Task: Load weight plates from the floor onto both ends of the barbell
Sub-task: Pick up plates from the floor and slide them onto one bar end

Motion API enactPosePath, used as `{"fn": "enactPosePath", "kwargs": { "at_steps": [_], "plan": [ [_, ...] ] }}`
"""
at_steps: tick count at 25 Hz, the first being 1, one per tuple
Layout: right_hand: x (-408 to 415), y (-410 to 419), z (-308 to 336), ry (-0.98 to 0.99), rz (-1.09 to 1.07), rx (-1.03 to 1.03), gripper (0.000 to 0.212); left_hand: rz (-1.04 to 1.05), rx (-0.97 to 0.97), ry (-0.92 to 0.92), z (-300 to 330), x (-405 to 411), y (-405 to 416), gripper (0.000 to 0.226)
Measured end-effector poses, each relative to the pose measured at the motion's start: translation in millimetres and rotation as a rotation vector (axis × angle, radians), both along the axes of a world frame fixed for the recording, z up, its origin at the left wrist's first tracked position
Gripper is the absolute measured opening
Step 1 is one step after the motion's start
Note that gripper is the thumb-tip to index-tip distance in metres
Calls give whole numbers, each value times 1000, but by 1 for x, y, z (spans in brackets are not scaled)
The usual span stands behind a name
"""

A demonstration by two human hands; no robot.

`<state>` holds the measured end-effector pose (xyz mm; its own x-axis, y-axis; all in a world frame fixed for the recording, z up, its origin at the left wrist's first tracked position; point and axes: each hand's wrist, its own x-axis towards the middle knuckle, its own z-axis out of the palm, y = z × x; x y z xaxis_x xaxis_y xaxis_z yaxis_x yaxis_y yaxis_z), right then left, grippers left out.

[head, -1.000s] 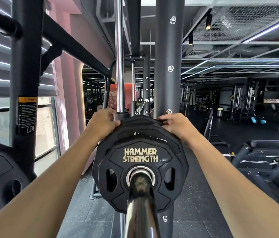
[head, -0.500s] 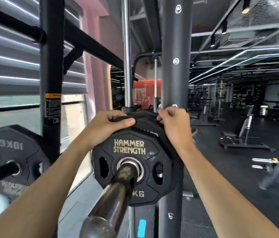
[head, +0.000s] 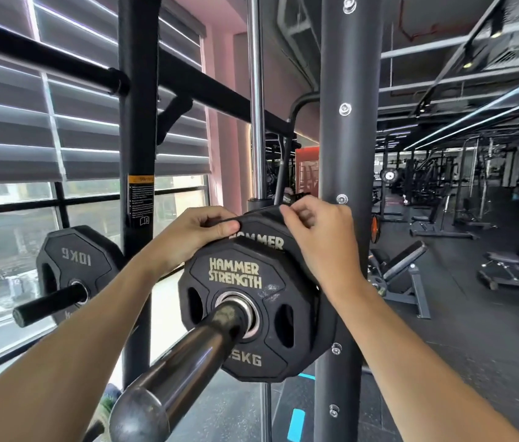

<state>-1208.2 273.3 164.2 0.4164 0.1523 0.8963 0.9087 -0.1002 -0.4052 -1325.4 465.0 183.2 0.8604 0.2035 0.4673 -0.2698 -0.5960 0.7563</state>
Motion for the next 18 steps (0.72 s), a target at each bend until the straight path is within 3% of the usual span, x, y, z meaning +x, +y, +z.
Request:
{"fn": "enactPosePath", "kwargs": {
  "at_steps": [4, 9, 12, 18],
  "plan": [
    [0, 2, -6, -223, -112, -90, 27, -3, -13, -78, -9, 9, 17, 38],
    [4, -6, -19, -255, -115, -314, 53, -114, 160, 13, -11, 16, 34, 65],
    [9, -10, -26, -150, -120, -441, 69, -147, 238, -12, -7, 26, 37, 69],
    [26, -2, -24, -34, -215, -473, 92, -153, 273, -79, -14, 54, 44, 73]
  ]
}}
